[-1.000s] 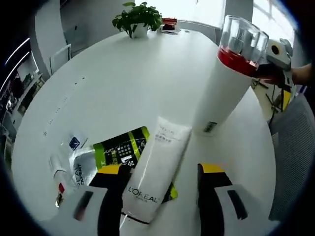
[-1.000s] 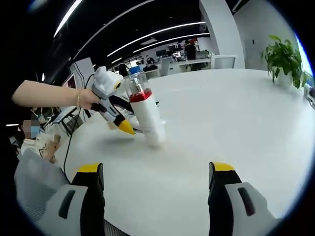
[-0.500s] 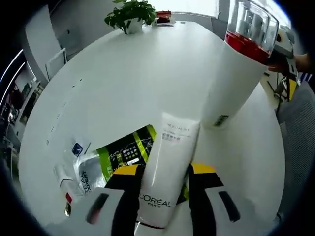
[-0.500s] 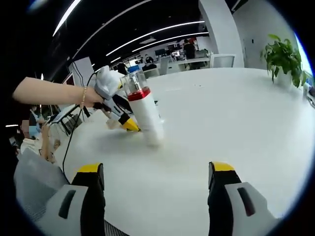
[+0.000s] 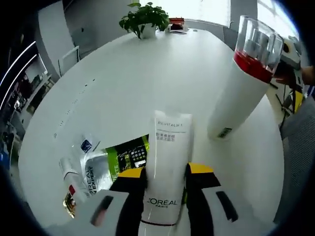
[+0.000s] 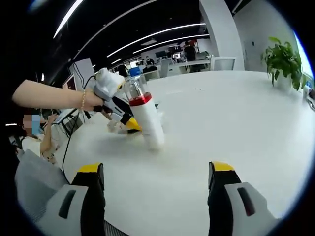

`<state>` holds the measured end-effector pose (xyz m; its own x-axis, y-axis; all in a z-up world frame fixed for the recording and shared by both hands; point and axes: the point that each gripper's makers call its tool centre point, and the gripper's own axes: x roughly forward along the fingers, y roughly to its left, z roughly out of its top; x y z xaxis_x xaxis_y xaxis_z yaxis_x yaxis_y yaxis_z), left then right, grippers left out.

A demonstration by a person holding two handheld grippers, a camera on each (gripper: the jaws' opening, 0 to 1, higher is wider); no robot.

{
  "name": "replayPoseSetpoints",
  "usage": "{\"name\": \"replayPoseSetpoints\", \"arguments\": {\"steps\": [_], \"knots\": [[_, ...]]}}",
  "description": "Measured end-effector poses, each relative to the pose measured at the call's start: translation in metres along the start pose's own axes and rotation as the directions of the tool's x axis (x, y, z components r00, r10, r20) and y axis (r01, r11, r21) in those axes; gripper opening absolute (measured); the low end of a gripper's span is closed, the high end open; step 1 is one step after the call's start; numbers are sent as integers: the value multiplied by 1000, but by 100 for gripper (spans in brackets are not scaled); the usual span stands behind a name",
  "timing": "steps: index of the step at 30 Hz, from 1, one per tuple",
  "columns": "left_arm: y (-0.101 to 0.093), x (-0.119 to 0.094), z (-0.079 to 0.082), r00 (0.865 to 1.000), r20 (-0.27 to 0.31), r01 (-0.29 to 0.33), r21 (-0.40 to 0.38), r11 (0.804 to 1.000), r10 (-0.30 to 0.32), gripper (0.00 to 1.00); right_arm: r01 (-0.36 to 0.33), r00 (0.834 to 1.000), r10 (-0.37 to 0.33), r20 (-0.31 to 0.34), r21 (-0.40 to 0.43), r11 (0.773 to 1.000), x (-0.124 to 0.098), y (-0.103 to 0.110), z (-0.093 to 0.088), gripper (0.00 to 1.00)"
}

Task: Arrange the skincare products in the storage area until every visible bottle or jar stands upright without overlapping.

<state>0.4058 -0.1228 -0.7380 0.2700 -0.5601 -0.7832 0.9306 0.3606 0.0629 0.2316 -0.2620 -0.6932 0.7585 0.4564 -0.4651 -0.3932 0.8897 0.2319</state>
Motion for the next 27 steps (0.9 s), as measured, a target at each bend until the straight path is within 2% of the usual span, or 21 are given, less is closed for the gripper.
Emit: {"name": "replayPoseSetpoints", "arguments": {"steps": [1,5,7,9,11,13,18,21,27], "knots": [[3,1,-2,1000,5,-5,-5,1000,5,37,-3,1000,3,1,-1,1000,0,1,0,87],[1,-13,8,999,33,-31,-45,999,32,37,-13,1000,13,10,-4,1000,0,5,5,87],[4,-16,4,997,67,-39,-95,995,45,37,-24,1000,24,19,-11,1000,2,9,10,87],[1,-24,11,994,96,-41,-130,991,54,37,-35,999,35,26,-16,999,3,13,14,86],[9,-27,7,992,107,-53,-146,988,69,36,-47,998,48,34,-21,999,3,18,19,86],[1,-32,11,989,124,-63,-161,985,83,36,-67,997,68,40,-32,997,3,24,24,86],[-1,-45,11,981,165,-60,-220,974,98,36,-99,993,102,56,-56,994,4,36,36,86],[-2,-53,10,977,184,-66,-234,970,110,36,-116,991,120,61,-69,991,5,42,40,86],[-18,-73,13,966,221,-72,-261,963,132,36,-159,983,166,76,-90,983,6,58,53,84]]}}
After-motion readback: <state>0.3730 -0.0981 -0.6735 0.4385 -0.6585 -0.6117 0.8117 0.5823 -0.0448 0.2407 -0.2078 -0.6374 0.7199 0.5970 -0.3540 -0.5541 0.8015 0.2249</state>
